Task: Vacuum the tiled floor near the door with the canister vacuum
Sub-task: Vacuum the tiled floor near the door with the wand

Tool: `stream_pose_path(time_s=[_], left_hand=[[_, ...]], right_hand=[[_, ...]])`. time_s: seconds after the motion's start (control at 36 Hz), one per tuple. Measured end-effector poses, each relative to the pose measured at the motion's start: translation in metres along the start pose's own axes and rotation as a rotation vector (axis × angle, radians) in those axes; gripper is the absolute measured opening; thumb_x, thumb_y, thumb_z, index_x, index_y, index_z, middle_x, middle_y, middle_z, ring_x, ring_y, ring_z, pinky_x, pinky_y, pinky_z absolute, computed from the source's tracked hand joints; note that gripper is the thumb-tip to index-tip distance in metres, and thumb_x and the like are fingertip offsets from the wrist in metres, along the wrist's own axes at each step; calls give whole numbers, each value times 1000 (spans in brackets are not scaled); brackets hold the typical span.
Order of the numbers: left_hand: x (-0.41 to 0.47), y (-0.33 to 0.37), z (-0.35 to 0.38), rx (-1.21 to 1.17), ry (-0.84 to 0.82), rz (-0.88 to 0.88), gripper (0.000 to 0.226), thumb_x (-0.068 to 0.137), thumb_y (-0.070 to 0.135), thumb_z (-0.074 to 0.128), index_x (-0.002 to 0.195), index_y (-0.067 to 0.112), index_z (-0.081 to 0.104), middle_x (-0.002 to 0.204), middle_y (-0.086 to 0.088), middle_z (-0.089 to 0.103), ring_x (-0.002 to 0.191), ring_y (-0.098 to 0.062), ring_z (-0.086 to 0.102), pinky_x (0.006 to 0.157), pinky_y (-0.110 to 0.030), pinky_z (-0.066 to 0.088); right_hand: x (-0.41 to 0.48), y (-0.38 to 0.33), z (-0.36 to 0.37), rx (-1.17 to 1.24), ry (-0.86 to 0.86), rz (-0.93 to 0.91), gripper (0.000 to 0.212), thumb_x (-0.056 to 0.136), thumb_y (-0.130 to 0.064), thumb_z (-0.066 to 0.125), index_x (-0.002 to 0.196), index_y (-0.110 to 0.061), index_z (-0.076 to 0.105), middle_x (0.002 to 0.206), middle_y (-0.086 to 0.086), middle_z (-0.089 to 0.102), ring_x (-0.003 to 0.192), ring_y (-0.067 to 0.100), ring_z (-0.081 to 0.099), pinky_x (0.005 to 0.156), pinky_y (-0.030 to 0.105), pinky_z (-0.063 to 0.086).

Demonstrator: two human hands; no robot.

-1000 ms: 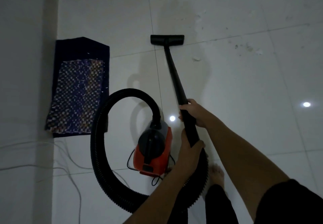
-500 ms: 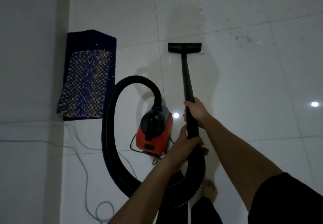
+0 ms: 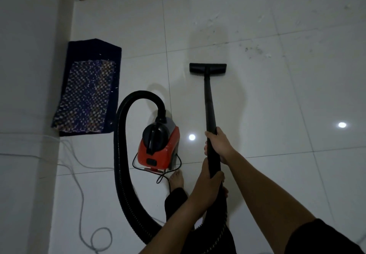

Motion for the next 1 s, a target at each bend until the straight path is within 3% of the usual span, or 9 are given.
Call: stream_pose_path(time_s=[0.33, 0.47, 0.56, 0.75, 0.86, 1.0], left_hand=[[15, 10, -14, -10, 9, -37, 34, 93, -2, 40, 111, 27, 40, 73, -7, 46, 43, -8, 51, 45, -20, 47], [24, 30, -27, -101, -79, -67, 49, 94, -3, 43, 127, 31, 31, 86, -10, 50, 43, -7, 57, 42, -16, 47], [35, 42, -34, -140, -108, -77, 55, 94, -1, 45, 135, 32, 27, 91, -12, 52, 60, -11, 57, 44, -15, 48], [70, 74, -57, -119, -109, -97, 64, 95, 2, 42, 147, 28, 17, 68, -8, 51, 40, -8, 54, 40, -21, 48], [87, 88, -68, -108, -108, -74, 62, 95, -3, 39, 148, 19, 18, 67, -8, 51, 35, -6, 53, 38, -19, 46], [102, 95, -77, -151, -91, -62, 65, 94, -2, 43, 147, 27, 19, 71, -10, 54, 39, -6, 55, 41, -19, 46]], right_hand=[[17, -6, 4, 129, -44, 98, 18, 100, -11, 45, 117, -13, 41, 74, 11, 46, 56, 20, 48, 46, 28, 48], [30, -27, 12, 131, -32, 109, 19, 99, -8, 43, 118, -12, 41, 73, 12, 46, 53, 21, 47, 43, 28, 47], [39, -41, 16, 124, -22, 125, 26, 99, -10, 44, 125, -12, 41, 76, 12, 48, 55, 21, 48, 45, 28, 47], [74, -79, 37, 52, 39, 106, 27, 100, -13, 44, 126, -11, 42, 79, 13, 47, 56, 22, 47, 43, 27, 46], [93, -93, 46, -8, 90, 84, 28, 99, -13, 44, 127, -9, 43, 81, 14, 48, 60, 21, 49, 45, 30, 45], [108, -106, 51, -40, 102, 82, 30, 98, -12, 45, 128, -11, 42, 76, 12, 49, 55, 20, 48, 46, 31, 44]])
Point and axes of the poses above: each hand's wrist, its own x-axis towards the middle knuckle, its own z-axis out of the palm, y = z × x, the point moved 2 cm from there along x, towards the middle knuckle
